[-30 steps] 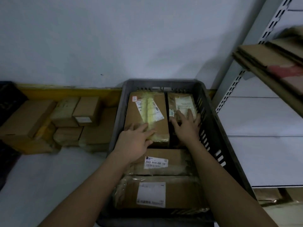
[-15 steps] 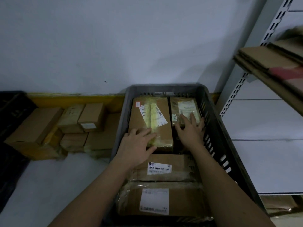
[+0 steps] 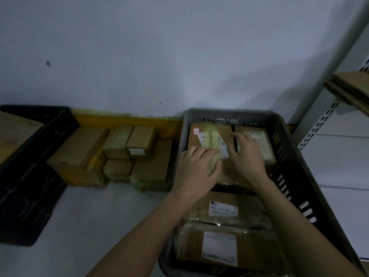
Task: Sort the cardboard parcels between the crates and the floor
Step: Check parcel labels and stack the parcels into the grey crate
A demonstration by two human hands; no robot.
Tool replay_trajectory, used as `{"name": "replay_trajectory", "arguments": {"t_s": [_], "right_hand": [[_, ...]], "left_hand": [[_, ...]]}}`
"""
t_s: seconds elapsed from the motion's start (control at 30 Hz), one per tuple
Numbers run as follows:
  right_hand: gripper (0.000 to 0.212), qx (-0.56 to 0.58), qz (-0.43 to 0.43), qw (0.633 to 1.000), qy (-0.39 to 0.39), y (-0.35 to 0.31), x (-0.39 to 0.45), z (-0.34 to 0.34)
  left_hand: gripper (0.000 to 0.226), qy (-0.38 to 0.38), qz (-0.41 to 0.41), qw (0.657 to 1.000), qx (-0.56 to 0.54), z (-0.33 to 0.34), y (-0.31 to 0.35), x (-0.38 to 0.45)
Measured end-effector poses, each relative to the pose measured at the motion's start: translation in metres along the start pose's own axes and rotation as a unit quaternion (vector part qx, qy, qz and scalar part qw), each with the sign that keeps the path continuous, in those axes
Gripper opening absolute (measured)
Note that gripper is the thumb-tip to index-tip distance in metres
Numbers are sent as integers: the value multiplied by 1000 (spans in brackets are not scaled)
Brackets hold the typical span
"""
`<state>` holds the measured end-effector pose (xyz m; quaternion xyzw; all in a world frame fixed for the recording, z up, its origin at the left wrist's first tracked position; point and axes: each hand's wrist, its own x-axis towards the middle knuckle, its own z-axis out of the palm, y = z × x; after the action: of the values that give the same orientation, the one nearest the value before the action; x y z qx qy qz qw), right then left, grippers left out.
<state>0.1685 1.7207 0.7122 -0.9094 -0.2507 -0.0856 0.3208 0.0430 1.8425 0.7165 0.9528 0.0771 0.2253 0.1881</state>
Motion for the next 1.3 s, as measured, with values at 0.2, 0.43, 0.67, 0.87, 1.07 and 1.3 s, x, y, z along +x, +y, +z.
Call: {"name": "replay_trajectory", "arguments": {"t_s": [0.2,0.43,0.67,0.87,1.07,1.3], "right_hand": [[37,23,-71,997,-37,-75,20,1],[45,38,-79,987,-134,-171,37,54],[60,14,49,966,-255,-213,47,158],[83,-3,166,953,-254,-220,59,227],[96,33,220,946,-234,-230,67,272],[89,91,251,944,-193,-228,64,277]], "left_hand": [[43,20,-58,998,28,-62,-65,9],[48,-77,-185,977,68,-110,-181,-1],[53,-162,-206,963,59,-107,-280,-2],[67,-252,-156,953,59,-73,-337,14],[72,-283,-111,942,141,-52,-356,15],[84,-257,-87,942,197,-45,-357,7]]}}
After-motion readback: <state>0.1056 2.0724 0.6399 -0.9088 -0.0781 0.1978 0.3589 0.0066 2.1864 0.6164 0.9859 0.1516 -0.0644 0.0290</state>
